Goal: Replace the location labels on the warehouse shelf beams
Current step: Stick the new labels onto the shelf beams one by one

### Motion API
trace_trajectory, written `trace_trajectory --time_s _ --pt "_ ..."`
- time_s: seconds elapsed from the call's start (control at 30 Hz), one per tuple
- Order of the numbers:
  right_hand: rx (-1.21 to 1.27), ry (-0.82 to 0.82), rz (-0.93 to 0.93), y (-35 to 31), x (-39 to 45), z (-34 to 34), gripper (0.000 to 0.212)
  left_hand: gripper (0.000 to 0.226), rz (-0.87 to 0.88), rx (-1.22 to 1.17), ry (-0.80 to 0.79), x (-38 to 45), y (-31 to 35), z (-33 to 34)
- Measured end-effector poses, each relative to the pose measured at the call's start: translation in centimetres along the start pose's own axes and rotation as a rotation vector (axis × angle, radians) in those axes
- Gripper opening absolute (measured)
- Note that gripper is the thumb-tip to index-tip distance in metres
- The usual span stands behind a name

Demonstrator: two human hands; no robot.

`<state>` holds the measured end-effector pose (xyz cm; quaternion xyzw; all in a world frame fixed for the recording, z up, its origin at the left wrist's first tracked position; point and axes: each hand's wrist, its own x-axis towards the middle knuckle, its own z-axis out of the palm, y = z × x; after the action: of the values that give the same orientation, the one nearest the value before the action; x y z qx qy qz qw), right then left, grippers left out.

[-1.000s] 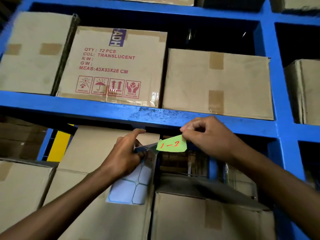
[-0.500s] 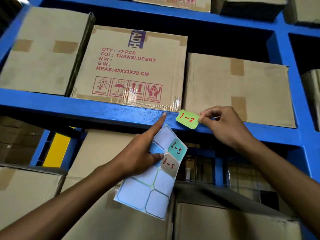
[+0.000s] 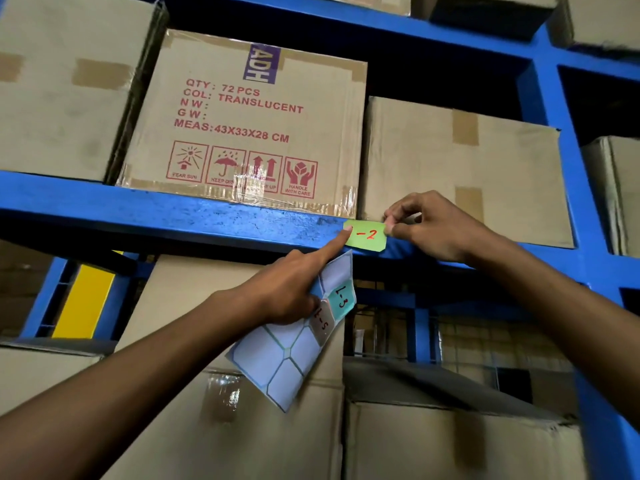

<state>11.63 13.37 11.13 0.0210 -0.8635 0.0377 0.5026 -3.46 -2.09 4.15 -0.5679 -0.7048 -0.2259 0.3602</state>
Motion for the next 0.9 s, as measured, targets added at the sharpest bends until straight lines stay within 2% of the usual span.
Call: trace_trajectory --time_s 0.17,0.53,0.67,0.9 --pt "-0.003 -0.029 0.004 0.0 0.1 0.1 0.026 0.109 -0.02 0.014 -0.024 0.6 0.0 0.5" --pt "-0.037 -0.042 -0.026 0.4 0.4 -0.2 0.026 0.111 -0.053 0.077 -0.042 1.0 -0.2 0.6" --pt "-0.083 -0.027 -0.05 0.8 0.6 0.1 0.013 0.109 -0.064 0.101 -0.051 1.1 -0.1 1.0" --pt "-0.131 0.042 -0.063 1.0 0.8 0.4 0.012 0.108 -0.075 0.141 -0.045 1.2 0.2 1.2"
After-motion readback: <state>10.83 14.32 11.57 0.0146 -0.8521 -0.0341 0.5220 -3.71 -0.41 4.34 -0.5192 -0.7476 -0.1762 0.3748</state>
